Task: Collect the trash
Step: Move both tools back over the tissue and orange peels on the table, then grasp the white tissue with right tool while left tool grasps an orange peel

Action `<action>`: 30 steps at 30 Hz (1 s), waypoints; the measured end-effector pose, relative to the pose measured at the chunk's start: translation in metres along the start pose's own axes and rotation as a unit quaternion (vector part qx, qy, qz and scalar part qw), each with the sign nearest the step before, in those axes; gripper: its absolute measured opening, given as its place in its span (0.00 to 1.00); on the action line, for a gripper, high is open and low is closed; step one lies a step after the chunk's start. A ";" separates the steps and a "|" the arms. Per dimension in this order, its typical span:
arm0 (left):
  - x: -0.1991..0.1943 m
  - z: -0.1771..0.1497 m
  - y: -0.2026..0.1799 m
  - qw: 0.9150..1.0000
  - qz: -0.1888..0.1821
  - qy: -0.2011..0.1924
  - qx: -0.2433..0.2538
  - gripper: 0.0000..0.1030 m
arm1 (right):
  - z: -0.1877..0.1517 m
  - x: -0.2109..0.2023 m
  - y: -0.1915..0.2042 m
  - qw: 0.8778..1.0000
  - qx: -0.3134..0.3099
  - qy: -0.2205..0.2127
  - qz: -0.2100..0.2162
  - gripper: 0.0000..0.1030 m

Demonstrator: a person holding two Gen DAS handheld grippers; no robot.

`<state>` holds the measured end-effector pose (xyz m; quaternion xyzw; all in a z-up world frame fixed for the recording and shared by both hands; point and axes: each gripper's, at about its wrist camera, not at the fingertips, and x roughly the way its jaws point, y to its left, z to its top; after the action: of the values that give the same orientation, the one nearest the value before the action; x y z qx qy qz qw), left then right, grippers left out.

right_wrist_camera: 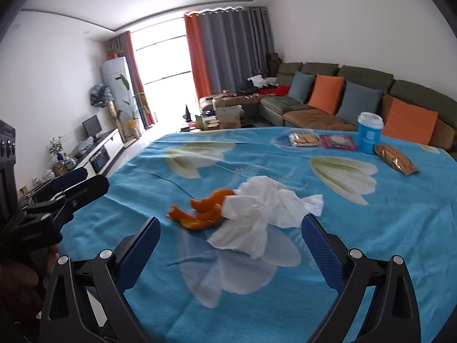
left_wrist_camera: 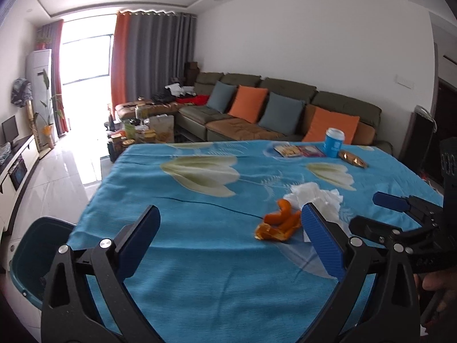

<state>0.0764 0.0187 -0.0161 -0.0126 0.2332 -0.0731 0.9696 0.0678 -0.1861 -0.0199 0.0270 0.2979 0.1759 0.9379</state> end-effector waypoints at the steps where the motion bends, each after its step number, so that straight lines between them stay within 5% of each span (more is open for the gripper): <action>1: 0.005 -0.002 -0.002 1.000 -0.002 0.005 0.001 0.94 | 0.000 0.003 -0.002 1.000 0.002 0.004 -0.003 0.89; 16: 0.069 -0.013 -0.013 0.995 -0.049 0.089 0.001 0.94 | -0.005 0.049 -0.014 0.997 0.021 0.075 -0.015 0.60; 23: 0.106 -0.016 -0.019 0.984 -0.067 0.165 -0.006 0.70 | -0.011 0.060 -0.016 0.995 0.021 0.099 -0.013 0.42; 30: 0.117 -0.020 -0.034 0.979 -0.083 0.183 0.022 0.57 | -0.011 0.063 -0.012 0.995 0.016 0.104 -0.002 0.19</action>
<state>0.1659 -0.0319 -0.0850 0.0033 0.4029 -0.1600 0.9012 0.1133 -0.1759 -0.0651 0.0227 0.3961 0.1715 0.9018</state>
